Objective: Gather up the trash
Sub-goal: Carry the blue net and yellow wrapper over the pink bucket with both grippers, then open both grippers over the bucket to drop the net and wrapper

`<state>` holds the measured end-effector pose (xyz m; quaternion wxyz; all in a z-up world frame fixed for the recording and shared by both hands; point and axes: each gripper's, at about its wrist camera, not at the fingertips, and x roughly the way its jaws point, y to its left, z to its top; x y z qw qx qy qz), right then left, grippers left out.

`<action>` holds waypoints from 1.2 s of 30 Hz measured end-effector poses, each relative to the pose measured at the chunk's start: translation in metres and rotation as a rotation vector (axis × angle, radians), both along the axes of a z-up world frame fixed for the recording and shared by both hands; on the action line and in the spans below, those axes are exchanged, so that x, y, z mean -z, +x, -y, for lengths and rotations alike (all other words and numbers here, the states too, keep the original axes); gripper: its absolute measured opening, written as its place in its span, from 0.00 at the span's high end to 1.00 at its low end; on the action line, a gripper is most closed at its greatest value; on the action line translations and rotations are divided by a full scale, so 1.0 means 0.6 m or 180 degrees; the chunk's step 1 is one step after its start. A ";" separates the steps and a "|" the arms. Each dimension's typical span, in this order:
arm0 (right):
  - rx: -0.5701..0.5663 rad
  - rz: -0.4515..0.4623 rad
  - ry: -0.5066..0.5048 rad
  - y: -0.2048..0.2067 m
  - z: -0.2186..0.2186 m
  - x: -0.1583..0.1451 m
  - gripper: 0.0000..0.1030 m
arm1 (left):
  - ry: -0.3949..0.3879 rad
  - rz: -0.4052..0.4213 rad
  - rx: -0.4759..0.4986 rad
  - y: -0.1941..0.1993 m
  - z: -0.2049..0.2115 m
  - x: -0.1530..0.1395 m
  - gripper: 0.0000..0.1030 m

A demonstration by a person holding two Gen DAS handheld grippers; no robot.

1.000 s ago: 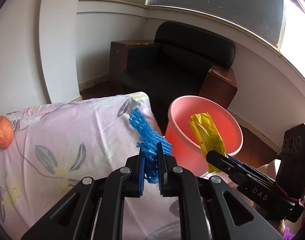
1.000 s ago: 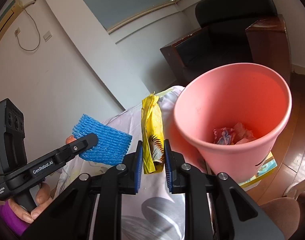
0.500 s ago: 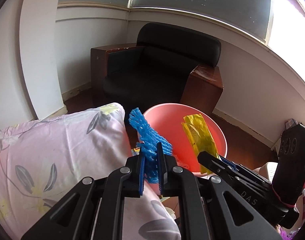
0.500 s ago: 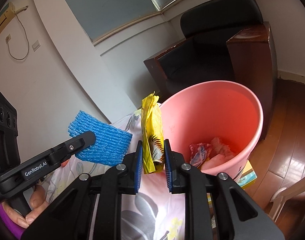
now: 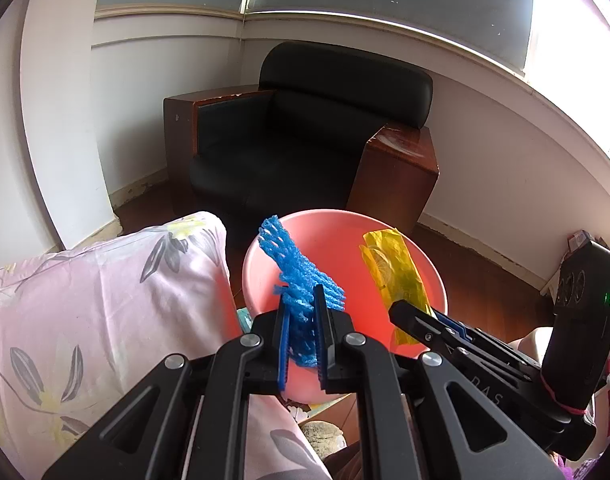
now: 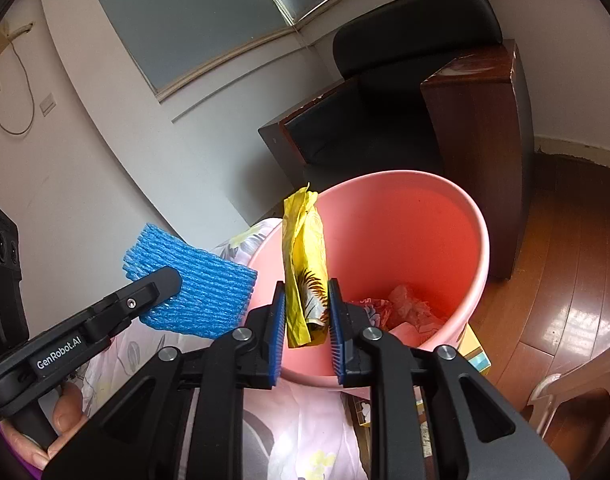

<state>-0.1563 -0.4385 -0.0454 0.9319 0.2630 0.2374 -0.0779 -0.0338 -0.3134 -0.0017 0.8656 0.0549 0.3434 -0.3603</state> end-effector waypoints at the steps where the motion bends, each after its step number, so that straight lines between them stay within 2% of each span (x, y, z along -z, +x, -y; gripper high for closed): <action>1: 0.0013 -0.0005 0.0006 0.000 0.004 0.001 0.80 | 0.0006 0.0000 0.0003 0.001 0.003 0.002 0.91; 23: 0.0238 -0.0195 -0.0014 0.004 0.035 0.024 0.80 | 0.0153 -0.0052 0.0083 0.021 0.058 0.039 0.91; 34: 0.0220 -0.0285 -0.0024 0.017 0.039 0.030 0.80 | 0.0243 -0.0158 0.0133 0.033 0.077 0.058 0.90; 36: 0.0219 -0.0292 -0.0015 0.020 0.040 0.029 0.80 | 0.0238 -0.0168 0.0136 0.032 0.077 0.059 0.87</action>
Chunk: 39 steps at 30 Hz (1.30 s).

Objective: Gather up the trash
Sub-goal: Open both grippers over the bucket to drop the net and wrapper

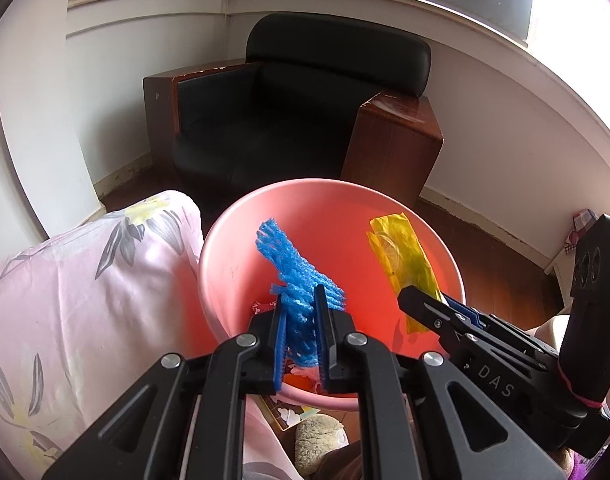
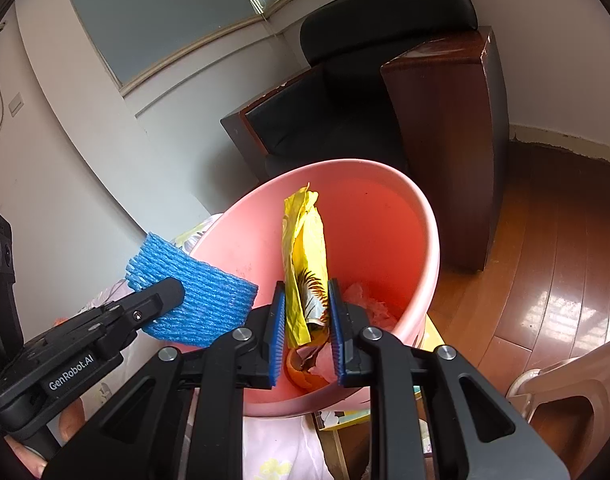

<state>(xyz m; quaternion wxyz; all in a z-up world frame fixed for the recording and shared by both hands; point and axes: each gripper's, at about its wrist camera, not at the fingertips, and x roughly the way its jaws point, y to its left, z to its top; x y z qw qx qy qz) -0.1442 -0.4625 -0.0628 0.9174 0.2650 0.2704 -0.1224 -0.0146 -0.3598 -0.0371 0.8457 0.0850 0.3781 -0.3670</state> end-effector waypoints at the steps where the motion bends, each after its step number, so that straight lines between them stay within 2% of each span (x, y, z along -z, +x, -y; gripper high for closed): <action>1: 0.0003 -0.0004 0.0002 0.002 0.002 0.000 0.80 | 0.0000 -0.0006 0.0007 0.000 0.000 0.000 0.86; 4: 0.0008 -0.0023 0.0002 0.004 0.003 0.000 0.80 | 0.0007 -0.0025 0.0016 -0.001 -0.001 0.000 0.77; 6: 0.0016 -0.0040 0.0008 0.006 0.003 -0.001 0.80 | -0.0019 -0.0014 0.0001 -0.002 -0.003 -0.001 0.67; 10: 0.0032 -0.0069 0.0020 0.010 0.004 -0.002 0.80 | -0.0029 0.0040 -0.0021 -0.006 -0.010 -0.006 0.55; 12: 0.0032 -0.0064 0.0022 0.009 0.005 -0.004 0.76 | -0.0040 0.0057 -0.0028 -0.007 -0.014 -0.009 0.53; 14: 0.0041 -0.0048 0.0014 0.008 0.004 -0.005 0.64 | -0.0041 0.0068 -0.0035 -0.008 -0.019 -0.013 0.51; 30: -0.0004 -0.0019 -0.0215 -0.031 -0.035 -0.021 0.63 | -0.0090 0.0186 -0.0096 -0.037 -0.055 -0.039 0.51; 34: -0.0013 -0.0008 -0.0254 -0.043 -0.047 -0.025 0.54 | -0.0097 0.0215 -0.0089 -0.049 -0.064 -0.042 0.51; 39: -0.0036 -0.0010 -0.0346 -0.056 -0.068 -0.033 0.53 | -0.0123 0.0231 -0.0109 -0.057 -0.077 -0.048 0.51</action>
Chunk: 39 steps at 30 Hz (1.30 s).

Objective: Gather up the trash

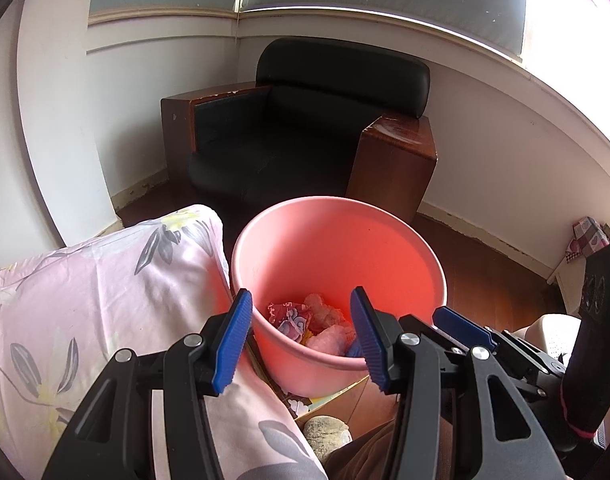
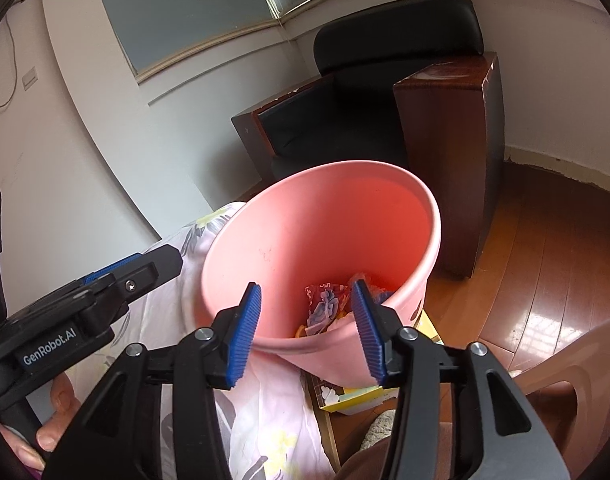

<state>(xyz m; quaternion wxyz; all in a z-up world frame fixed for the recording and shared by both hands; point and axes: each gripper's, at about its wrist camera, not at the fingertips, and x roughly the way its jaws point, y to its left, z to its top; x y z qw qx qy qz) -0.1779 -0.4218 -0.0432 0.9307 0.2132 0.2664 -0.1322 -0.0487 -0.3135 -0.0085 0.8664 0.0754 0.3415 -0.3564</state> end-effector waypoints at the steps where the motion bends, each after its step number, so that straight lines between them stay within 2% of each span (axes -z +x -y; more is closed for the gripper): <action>1: -0.0004 0.0000 -0.0011 -0.002 -0.004 -0.001 0.53 | -0.0005 0.0000 -0.0005 -0.002 -0.002 -0.001 0.51; 11: -0.0032 0.0018 -0.0086 -0.020 -0.038 -0.013 0.53 | -0.0071 0.0035 -0.0027 -0.019 -0.032 -0.014 0.51; 22: 0.0018 0.0073 -0.0415 -0.036 -0.084 -0.036 0.53 | -0.0110 0.0076 -0.0089 -0.037 -0.064 -0.030 0.51; 39: 0.0154 0.0221 -0.0678 -0.053 -0.143 -0.067 0.53 | -0.0152 0.0163 -0.0291 -0.053 -0.140 -0.046 0.51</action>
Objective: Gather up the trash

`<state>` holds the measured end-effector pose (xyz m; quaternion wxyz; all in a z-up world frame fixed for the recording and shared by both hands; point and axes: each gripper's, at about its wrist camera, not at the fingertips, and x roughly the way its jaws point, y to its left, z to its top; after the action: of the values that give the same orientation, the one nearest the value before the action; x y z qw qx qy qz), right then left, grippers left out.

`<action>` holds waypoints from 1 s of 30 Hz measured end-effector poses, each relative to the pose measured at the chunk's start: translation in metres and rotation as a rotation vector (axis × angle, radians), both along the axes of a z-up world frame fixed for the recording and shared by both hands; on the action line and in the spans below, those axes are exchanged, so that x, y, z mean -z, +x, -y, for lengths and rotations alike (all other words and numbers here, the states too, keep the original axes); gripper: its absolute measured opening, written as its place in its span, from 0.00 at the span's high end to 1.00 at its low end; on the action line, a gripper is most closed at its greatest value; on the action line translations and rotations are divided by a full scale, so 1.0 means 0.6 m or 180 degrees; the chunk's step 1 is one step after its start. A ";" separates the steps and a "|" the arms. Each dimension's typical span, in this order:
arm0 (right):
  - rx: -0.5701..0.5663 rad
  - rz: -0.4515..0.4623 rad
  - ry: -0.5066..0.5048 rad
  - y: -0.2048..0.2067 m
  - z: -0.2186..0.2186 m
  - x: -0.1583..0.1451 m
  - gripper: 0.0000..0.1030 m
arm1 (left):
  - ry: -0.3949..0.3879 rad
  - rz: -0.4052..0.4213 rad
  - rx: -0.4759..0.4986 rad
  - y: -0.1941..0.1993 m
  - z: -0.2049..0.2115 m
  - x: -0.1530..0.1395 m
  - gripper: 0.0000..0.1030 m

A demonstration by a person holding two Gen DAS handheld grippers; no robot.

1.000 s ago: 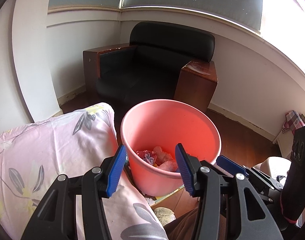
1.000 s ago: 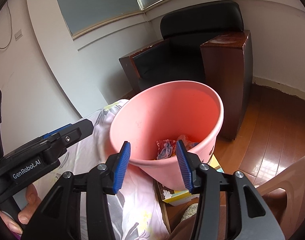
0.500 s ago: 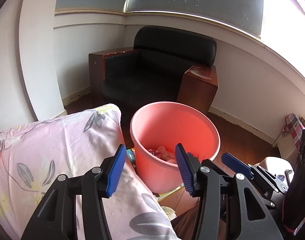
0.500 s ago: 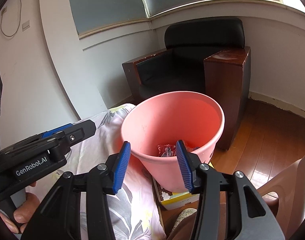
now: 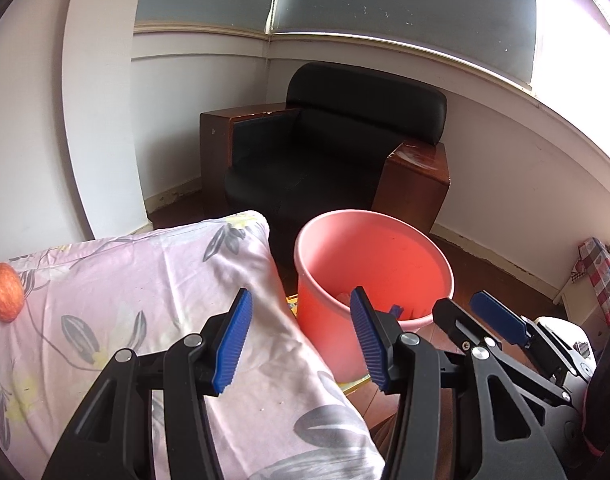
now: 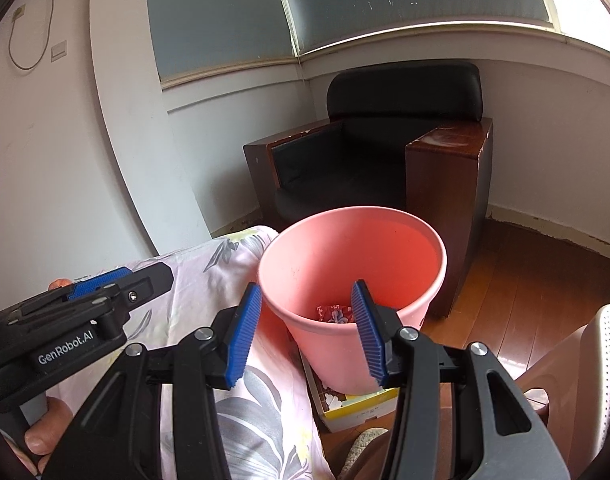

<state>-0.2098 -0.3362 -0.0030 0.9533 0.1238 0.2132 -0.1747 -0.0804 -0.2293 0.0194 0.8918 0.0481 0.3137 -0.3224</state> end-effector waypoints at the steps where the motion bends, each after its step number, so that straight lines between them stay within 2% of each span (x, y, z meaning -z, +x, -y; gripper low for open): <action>1: 0.0003 0.0001 -0.0011 0.000 -0.003 0.000 0.53 | 0.0002 -0.0002 -0.0009 0.000 -0.003 0.000 0.51; 30: -0.0026 -0.0105 0.0015 0.005 -0.043 0.012 0.53 | -0.0027 -0.0113 -0.0038 -0.005 -0.046 0.020 0.51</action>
<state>-0.2070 -0.3103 -0.0104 0.9500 0.1224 0.2298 -0.1723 -0.0833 -0.2020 0.0073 0.8882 0.0367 0.3284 -0.3192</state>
